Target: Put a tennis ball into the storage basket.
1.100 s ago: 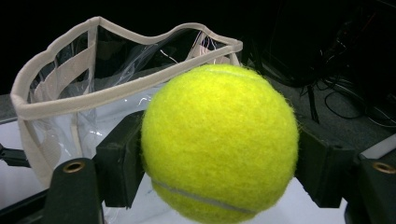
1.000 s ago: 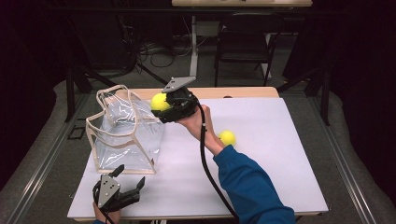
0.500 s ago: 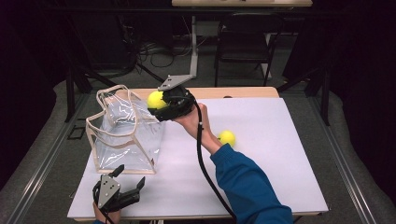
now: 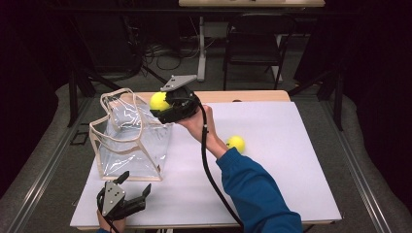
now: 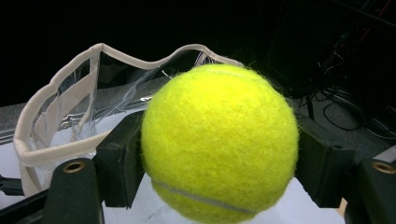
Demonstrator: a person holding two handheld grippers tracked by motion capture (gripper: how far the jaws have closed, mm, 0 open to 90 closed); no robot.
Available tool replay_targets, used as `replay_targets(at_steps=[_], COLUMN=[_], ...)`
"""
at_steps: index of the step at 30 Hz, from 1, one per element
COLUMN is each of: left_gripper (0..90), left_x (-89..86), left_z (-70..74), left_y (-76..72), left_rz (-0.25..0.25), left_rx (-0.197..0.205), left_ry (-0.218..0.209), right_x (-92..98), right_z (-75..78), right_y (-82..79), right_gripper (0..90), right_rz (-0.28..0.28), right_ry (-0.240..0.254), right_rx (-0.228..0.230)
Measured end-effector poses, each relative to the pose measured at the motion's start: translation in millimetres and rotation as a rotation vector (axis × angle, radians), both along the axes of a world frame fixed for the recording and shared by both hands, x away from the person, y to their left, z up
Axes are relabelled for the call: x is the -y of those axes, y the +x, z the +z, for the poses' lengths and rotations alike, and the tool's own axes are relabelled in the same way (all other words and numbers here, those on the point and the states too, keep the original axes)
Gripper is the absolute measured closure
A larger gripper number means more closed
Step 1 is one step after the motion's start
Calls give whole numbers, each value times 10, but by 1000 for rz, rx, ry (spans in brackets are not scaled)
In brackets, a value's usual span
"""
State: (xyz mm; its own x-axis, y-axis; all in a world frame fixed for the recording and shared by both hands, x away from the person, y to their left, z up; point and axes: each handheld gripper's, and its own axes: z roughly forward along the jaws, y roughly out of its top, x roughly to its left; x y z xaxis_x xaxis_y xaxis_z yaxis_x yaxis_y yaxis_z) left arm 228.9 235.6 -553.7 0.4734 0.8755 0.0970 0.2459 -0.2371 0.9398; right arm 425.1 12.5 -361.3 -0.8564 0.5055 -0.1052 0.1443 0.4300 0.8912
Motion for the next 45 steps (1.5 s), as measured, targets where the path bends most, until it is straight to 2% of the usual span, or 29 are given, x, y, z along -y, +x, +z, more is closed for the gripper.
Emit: replay_targets(at_steps=[23, 45], left_gripper=[160, 160], left_x=[-7, -12], left_z=[0, 1], left_y=[0, 3], left_rz=[-3, -5], left_rx=[1, -2], left_ry=[-4, -4], right_x=[-228, -409], right_z=[98, 116], right_y=[-24, -84], right_gripper=[263, 263], right_rz=[31, 62], right_ry=[-5, -10], right_rx=[29, 52])
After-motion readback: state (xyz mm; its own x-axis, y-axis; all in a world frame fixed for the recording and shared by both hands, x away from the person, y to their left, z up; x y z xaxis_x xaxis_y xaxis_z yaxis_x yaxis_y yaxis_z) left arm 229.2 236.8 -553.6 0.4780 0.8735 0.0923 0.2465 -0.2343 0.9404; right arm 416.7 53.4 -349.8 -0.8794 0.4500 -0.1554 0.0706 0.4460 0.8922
